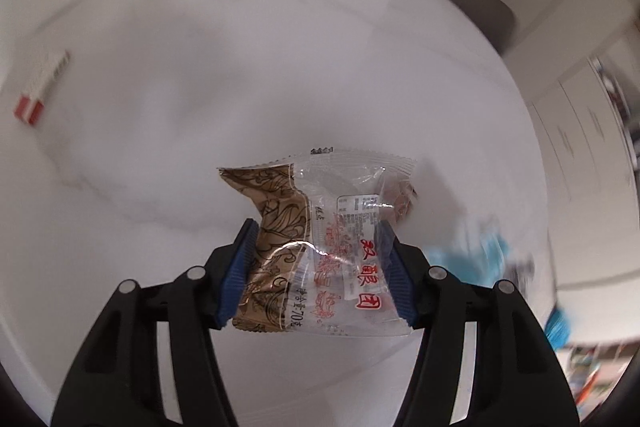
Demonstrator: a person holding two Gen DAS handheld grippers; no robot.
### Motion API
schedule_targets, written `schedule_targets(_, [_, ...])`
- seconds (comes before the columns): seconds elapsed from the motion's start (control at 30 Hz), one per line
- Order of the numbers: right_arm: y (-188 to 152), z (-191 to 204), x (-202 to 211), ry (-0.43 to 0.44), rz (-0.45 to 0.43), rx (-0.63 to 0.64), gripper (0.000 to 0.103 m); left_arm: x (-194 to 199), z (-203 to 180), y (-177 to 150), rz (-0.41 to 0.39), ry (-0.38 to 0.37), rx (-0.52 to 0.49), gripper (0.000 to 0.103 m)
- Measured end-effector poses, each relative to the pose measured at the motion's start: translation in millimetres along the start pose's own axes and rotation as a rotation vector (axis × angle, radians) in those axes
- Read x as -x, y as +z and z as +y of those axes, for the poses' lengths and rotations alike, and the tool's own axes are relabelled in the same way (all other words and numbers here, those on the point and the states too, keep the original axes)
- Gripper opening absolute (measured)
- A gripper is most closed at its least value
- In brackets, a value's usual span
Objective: Collect trash
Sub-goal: 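Carry both items to the white bin and release them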
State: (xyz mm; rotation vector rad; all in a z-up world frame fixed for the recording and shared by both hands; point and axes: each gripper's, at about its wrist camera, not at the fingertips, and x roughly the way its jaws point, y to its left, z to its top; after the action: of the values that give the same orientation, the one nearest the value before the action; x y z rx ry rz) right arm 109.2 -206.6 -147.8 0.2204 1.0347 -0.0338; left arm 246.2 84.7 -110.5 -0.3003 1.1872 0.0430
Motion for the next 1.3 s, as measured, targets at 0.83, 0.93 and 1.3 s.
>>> schedule_targets(0.83, [-256.2,-155.0,-6.1,-0.112,0.255,-0.268,0.079,117.7,-227.9,-343.0,0.173,-0.402,-0.861,0.058])
schedule_targets(0.93, [-258.9,-159.2,0.7,-0.104,0.242,-0.303,0.092,112.9,-232.7,-365.4,0.193,-0.389,-0.892,0.058])
schedule_targets(1.3, [-267.1,-203.1,92.2,-0.214,0.040,-0.580,0.099,78.1,-256.1,-400.0,0.257,-0.389,-1.119,0.058])
